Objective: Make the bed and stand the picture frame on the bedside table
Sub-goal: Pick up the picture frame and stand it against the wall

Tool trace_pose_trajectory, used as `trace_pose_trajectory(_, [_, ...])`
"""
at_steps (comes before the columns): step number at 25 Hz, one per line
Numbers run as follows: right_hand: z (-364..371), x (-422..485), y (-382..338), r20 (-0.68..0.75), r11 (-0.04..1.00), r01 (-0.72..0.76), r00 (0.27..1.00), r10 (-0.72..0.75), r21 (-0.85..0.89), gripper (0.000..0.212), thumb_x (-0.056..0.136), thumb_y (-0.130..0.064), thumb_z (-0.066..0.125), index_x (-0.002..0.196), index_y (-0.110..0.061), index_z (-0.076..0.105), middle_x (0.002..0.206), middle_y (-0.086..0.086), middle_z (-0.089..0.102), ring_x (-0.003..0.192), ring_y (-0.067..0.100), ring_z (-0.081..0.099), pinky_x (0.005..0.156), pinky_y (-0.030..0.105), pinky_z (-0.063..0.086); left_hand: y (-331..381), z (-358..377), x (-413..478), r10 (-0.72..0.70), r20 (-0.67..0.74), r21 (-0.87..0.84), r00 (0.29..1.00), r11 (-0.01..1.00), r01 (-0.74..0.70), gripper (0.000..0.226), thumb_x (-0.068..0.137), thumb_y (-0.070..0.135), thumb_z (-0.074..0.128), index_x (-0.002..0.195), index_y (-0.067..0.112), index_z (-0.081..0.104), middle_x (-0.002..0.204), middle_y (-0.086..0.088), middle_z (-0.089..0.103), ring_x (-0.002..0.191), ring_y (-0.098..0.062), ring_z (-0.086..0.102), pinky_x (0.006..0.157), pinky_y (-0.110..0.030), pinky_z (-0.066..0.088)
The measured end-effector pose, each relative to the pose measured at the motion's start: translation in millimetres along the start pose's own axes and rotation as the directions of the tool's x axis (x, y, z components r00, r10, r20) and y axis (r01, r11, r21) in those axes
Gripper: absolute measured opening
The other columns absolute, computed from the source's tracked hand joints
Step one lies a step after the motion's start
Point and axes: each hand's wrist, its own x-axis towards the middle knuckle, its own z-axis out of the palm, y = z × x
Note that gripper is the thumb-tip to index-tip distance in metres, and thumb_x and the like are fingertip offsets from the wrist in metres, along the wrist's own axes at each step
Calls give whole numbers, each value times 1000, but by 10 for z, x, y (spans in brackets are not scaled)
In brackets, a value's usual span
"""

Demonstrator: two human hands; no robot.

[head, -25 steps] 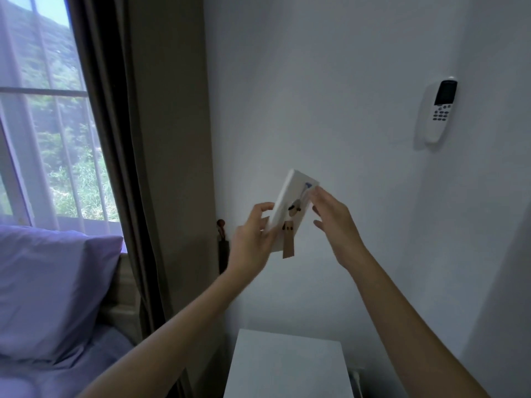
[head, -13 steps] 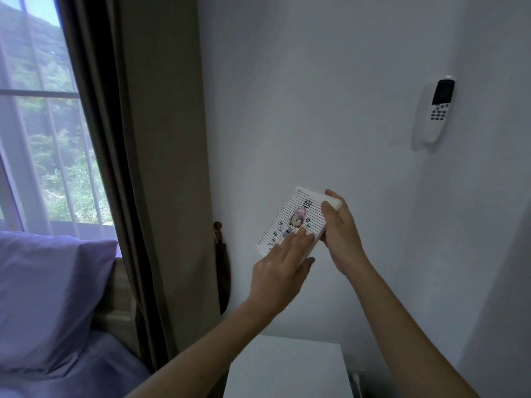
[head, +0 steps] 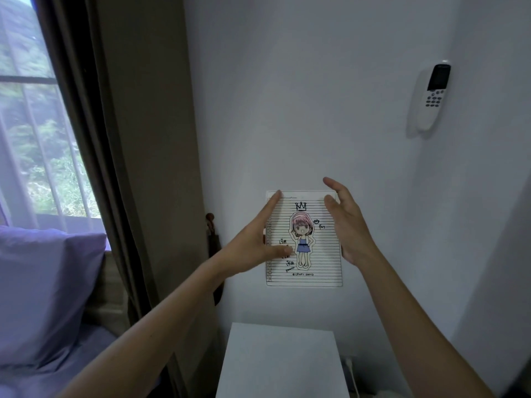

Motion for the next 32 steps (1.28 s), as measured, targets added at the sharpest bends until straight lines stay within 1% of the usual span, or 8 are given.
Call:
trace_pose_trajectory(3, [46,11,95,-12,996,36,999,-37,-87,45,97,-22,48,138,-39,38,124,-11,61,108,14,64,92,38,53,-103,26,-1,19,-61,-16,998,1000,-20,108,80,5,72,141,55,-1,155,22,18,124,-5,53,90,-21,53])
trace_pose_trajectory(6, [107,-102,284,38,876,116,993,-111,-468,71,92,-28,57,148,-40,14,154,-12,26,140,10,32,114,33,29,-224,68,-23,22,-125,-45,992,999,-28,110,80,2,72,142,53,-3,156,16,23,127,-4,50,88,-22,54])
trace_pose_trajectory(11, [161,-437,818,230,733,188,972,-45,-654,89,87,-31,64,151,-30,3,157,-15,-17,130,-25,-13,105,3,7,-559,96,-144,-72,-158,-49,985,997,65,114,79,7,74,137,57,-11,156,27,13,133,0,41,97,-20,48])
trace_pose_trajectory(16, [183,-620,1373,263,725,144,963,54,-674,100,82,-26,72,151,-25,0,152,-16,-27,124,-30,-12,89,-13,8,-1025,327,-314,-262,-96,-21,960,965,261,124,80,5,72,135,51,-29,121,57,34,120,-4,56,101,-37,49])
trace_pose_trajectory(22, [158,-1128,2495,239,780,59,964,118,-623,111,83,-9,68,142,-51,-17,148,-26,-35,140,-11,1,99,-1,24,-1859,999,-617,-476,-180,47,861,870,491,126,80,2,70,134,39,-37,149,5,35,120,-8,47,79,3,39])
trace_pose_trajectory(25, [177,-1482,3094,203,770,-32,957,208,-637,112,85,-7,64,138,-54,-23,146,-27,-38,141,1,10,99,13,36,-2356,1382,-882,-547,-250,69,799,813,578,124,81,6,70,135,45,-35,151,4,36,125,-17,50,93,-20,46])
trace_pose_trajectory(28, [165,-1739,3551,199,804,-88,948,250,-589,91,95,-10,52,144,-45,-17,148,-29,-33,138,-15,-1,93,0,33,-2781,1710,-1150,-608,-289,1,740,772,635,117,79,3,70,143,48,-17,150,7,38,129,-19,48,98,-43,50])
trace_pose_trajectory(32, [125,-1993,3922,183,784,-137,935,305,-606,70,98,-6,40,148,-28,-3,150,-34,-23,136,-21,-2,95,2,30,-3134,1950,-1458,-678,-308,-106,667,722,684,104,84,5,65,142,53,-8,146,6,42,123,-15,51,99,-43,49])
